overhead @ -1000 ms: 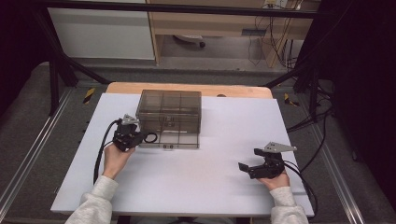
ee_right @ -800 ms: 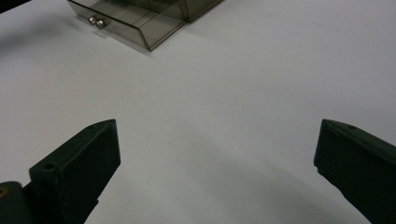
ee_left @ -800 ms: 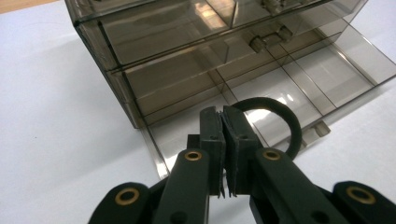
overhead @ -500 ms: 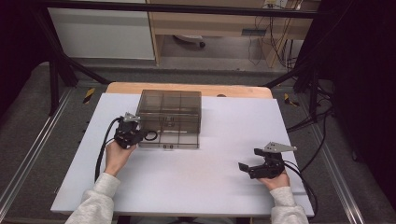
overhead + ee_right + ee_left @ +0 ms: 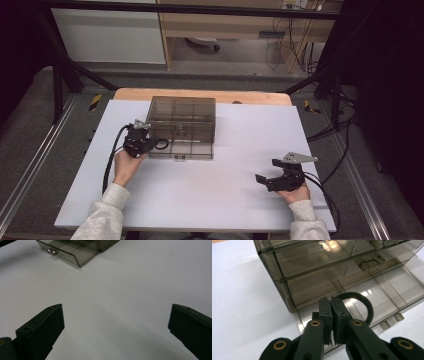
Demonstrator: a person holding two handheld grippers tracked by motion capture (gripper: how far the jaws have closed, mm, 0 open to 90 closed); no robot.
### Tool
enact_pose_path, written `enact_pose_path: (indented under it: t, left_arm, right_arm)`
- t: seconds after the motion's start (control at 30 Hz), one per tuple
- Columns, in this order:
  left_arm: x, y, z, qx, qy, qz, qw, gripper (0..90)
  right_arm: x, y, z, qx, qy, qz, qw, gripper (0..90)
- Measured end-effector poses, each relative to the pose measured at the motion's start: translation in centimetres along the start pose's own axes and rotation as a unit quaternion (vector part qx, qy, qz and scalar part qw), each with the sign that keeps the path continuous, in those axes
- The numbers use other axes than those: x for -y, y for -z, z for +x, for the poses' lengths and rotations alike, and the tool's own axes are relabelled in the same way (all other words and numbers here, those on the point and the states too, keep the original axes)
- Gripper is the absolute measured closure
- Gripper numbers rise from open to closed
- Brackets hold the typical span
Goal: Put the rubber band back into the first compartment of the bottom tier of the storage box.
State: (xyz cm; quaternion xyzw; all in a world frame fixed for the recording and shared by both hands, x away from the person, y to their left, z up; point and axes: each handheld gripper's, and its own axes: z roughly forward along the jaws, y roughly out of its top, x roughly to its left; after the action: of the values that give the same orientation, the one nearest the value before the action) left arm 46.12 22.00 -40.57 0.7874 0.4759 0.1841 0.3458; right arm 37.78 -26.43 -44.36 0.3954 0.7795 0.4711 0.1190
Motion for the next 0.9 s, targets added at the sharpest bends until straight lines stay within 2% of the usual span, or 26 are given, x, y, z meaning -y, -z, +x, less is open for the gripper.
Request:
enact_pose_path:
  t: [0.37,0.63,0.9]
  left_arm:
    - [0.3,-0.8,0.5,-0.007,0.001,0.014,0.9999,86.1]
    - [0.4,-1.3,0.4,-0.014,-0.006,0.025,0.9996,86.2]
    - [0.8,-1.8,0.6,-0.016,-0.002,0.031,0.9994,86.2]
  right_arm:
    - [0.0,0.0,0.0,0.001,0.000,0.001,1.0000,1.1]
    - [0.0,0.0,0.0,0.000,-0.002,0.001,1.0000,1.1]
    - [0.0,0.0,0.0,0.000,0.000,0.001,1.0000,1.1]
